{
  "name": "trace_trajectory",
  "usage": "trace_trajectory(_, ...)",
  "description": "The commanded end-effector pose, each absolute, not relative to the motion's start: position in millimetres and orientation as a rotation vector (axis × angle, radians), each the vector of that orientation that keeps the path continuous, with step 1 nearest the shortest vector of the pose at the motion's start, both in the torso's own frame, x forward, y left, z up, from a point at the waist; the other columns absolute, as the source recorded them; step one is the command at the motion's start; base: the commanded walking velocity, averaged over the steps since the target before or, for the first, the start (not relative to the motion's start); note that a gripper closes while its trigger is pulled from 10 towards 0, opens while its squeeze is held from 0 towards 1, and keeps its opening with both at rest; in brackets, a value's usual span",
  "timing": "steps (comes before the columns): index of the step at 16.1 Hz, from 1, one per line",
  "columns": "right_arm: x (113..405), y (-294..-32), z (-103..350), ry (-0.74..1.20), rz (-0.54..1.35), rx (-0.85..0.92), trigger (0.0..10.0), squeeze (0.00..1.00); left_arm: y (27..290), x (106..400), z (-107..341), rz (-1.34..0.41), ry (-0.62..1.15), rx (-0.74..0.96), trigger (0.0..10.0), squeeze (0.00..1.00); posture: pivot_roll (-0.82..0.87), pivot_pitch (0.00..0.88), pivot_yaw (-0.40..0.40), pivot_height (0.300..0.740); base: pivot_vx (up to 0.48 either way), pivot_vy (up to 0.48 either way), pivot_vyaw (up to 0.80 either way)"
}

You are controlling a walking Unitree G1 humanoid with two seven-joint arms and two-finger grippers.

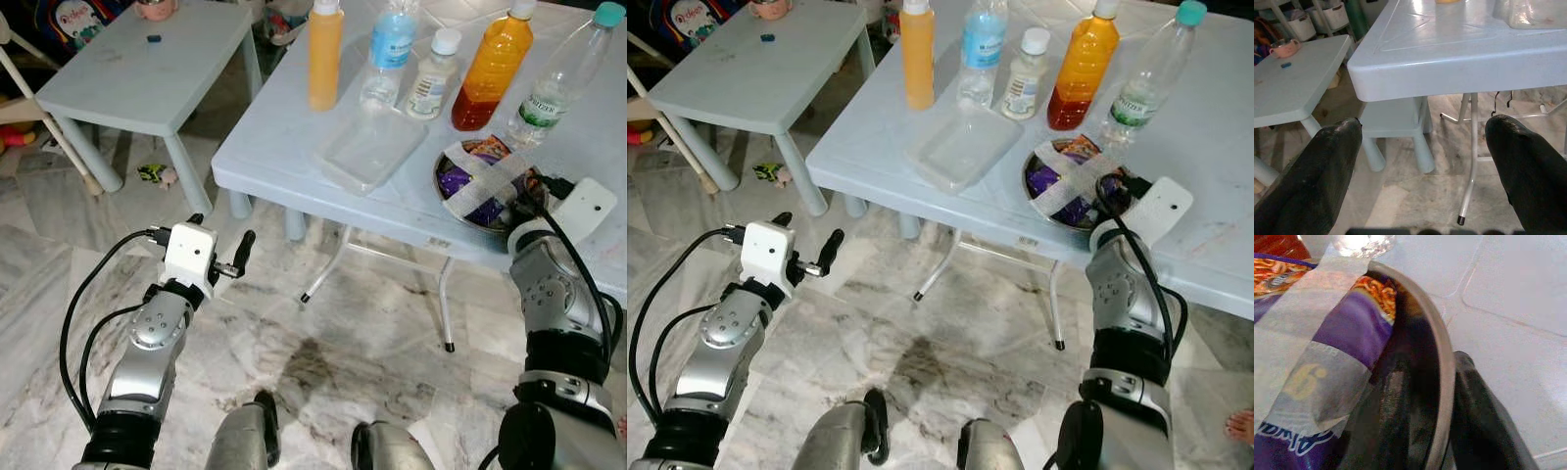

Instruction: Restocking fridge

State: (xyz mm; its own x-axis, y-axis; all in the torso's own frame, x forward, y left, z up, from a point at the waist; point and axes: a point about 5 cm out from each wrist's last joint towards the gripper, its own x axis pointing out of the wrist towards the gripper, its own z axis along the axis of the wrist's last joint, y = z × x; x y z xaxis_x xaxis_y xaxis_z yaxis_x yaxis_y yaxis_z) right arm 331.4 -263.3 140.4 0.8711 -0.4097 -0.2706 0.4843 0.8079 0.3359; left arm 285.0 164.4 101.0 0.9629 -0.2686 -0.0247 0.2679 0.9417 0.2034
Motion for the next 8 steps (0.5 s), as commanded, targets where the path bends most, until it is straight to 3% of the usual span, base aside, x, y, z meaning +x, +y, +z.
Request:
trace_trajectory(1, 328.6, -262.3, 124.4, 0.262, -0.489, 0.427, 0.0, 0.00, 168.2, 284.8, 100.6, -0.260, -0.001, 0.220, 10.0, 0.00, 0.02, 0.176, 0.044, 0.740, 0.000, 0.000, 0.00)
trace_trajectory(8, 328.7, -265.4, 125.2, 0.249, -0.504, 0.421, 0.0, 0.00, 166.6, 287.1, 103.7, -0.265, -0.018, 0.244, 10.0, 0.00, 0.02, 0.182, 0.045, 0.740, 0.000, 0.000, 0.00)
